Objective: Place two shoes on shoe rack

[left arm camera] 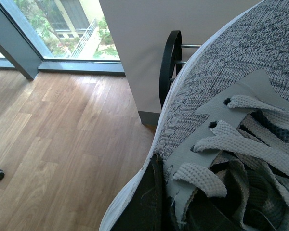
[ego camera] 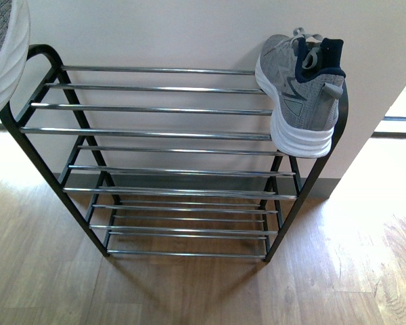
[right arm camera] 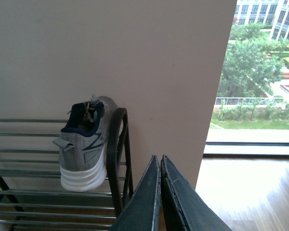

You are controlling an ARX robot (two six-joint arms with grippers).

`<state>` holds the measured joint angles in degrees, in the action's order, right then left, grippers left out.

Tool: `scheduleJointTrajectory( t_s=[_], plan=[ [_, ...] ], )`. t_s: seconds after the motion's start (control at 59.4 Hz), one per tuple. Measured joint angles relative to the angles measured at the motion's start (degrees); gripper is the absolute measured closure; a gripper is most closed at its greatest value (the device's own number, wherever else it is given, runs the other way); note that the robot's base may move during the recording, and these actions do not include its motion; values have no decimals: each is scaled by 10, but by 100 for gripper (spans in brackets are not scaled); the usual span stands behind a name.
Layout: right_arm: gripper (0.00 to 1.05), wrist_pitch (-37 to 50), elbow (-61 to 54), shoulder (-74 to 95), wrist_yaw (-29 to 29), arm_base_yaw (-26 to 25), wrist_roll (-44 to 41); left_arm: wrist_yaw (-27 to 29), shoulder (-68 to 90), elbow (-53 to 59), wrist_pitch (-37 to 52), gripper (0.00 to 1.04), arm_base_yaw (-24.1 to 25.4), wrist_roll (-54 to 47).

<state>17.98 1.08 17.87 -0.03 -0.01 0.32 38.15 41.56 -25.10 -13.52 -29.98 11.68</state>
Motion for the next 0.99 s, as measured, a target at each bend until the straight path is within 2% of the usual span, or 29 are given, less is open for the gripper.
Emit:
scheduleJointTrajectory(
  t_s=[0.488, 0.539, 0.589, 0.876, 0.994],
  plan=[
    [103, -81, 0, -81, 0, 0, 0, 0, 0, 0, 0, 104, 0, 0],
    [103, -145, 0, -126, -2, 0, 0, 0, 0, 0, 0, 104, 0, 0],
    [103, -170, 0, -154, 1, 0, 0, 0, 0, 0, 0, 104, 0, 0],
    [103, -178, 0, -175, 0, 0, 0, 0, 0, 0, 0, 104, 0, 0],
    [81, -178, 0, -175, 0, 0, -1, 0, 0, 0, 0, 104, 0, 0]
  ],
)
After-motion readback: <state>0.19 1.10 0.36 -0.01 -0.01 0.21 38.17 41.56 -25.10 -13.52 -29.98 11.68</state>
